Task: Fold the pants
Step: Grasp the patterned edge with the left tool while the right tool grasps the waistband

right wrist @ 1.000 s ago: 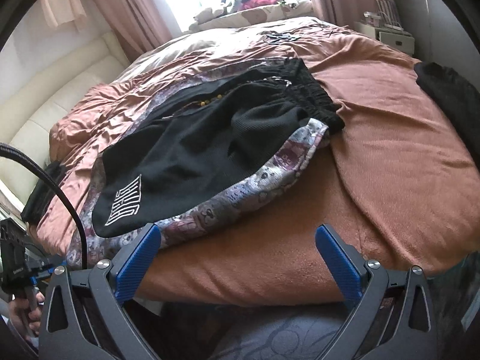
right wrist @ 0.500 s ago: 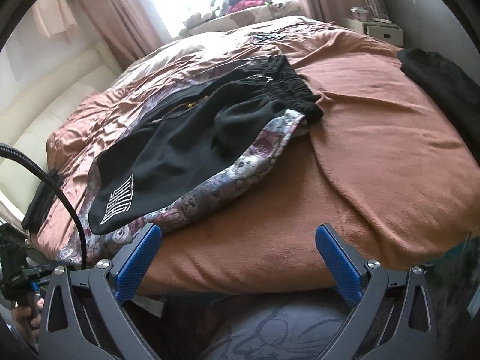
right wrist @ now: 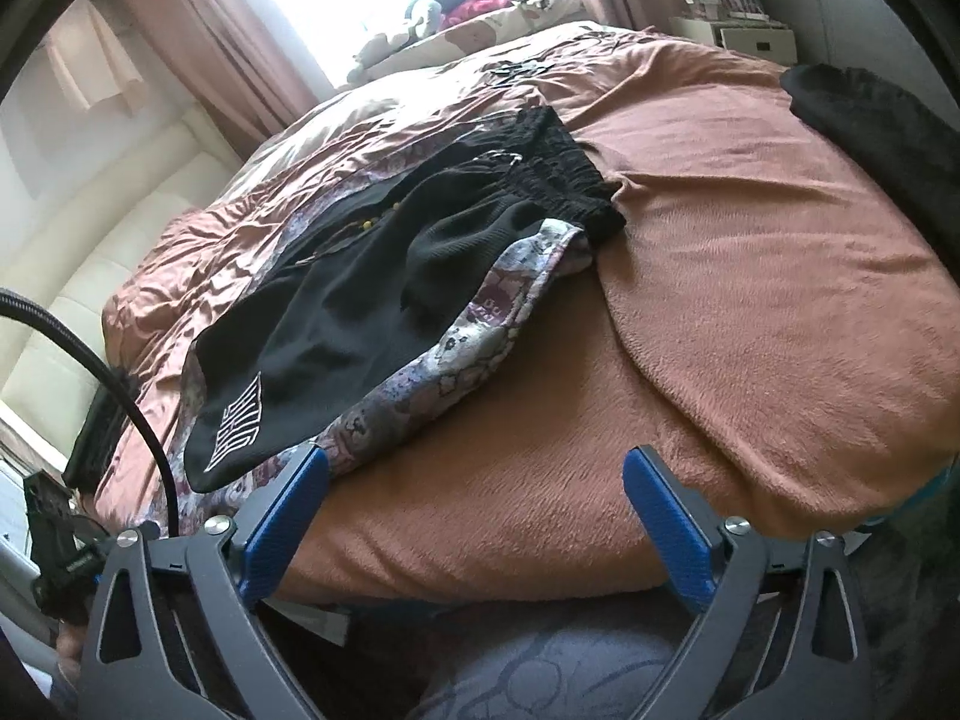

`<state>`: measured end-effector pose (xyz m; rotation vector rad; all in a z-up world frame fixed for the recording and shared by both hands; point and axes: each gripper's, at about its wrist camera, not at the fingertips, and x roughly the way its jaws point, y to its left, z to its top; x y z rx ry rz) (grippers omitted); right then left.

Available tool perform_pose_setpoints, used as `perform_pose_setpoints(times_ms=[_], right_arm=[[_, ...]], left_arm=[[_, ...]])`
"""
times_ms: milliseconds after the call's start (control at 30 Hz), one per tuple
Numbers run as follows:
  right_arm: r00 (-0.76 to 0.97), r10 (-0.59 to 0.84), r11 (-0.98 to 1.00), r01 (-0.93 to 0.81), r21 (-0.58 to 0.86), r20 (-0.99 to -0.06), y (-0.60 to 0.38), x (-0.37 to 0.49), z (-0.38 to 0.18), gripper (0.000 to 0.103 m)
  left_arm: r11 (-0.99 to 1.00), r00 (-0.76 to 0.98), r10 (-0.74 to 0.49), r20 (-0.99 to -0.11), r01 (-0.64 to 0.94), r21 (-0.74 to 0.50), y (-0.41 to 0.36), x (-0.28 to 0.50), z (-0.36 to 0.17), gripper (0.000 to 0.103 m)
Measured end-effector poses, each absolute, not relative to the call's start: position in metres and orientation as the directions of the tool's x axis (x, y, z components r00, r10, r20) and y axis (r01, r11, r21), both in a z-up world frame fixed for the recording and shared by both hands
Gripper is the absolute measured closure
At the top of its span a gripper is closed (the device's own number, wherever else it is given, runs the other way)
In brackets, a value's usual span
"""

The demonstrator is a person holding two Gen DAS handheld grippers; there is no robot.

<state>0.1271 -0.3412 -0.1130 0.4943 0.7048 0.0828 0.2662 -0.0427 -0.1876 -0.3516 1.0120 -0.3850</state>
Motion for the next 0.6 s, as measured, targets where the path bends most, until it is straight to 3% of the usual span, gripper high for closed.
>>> perform_pose_setpoints(times_ms=[233, 300, 367, 400, 600], right_arm=[[0.741, 0.266, 0.868, 0.095, 0.488, -0.617, -0.347, 0.151, -0.128, 0.006], [0.734, 0.277, 0.863, 0.094, 0.496, -0.621, -0.348, 0.16, -0.132, 0.009], [0.729, 0.284, 0.861, 0.092, 0.5, -0.623, -0.349, 0.167, -0.136, 0.013], [0.727, 0.289, 0.858, 0.091, 0.505, -0.623, -0.351, 0.171, -0.137, 0.013], [0.728, 0.303, 0.848, 0.088, 0.522, -0.615, -0.357, 0.191, -0.14, 0.013]], left_arm=[[0.902, 0.499, -0.429, -0.753, 0.197, -0.384, -0.053, 0.268, -0.188, 0.042], [0.906, 0.505, -0.42, -0.754, 0.177, -0.386, -0.052, 0.269, -0.188, 0.055], [0.904, 0.491, -0.419, -0.764, 0.145, -0.403, -0.047, 0.272, -0.189, 0.088], [0.899, 0.486, -0.425, -0.764, 0.128, -0.419, -0.043, 0.273, -0.188, 0.093], [0.87, 0.538, -0.456, -0.709, 0.098, -0.484, -0.031, 0.268, -0.167, 0.096]])
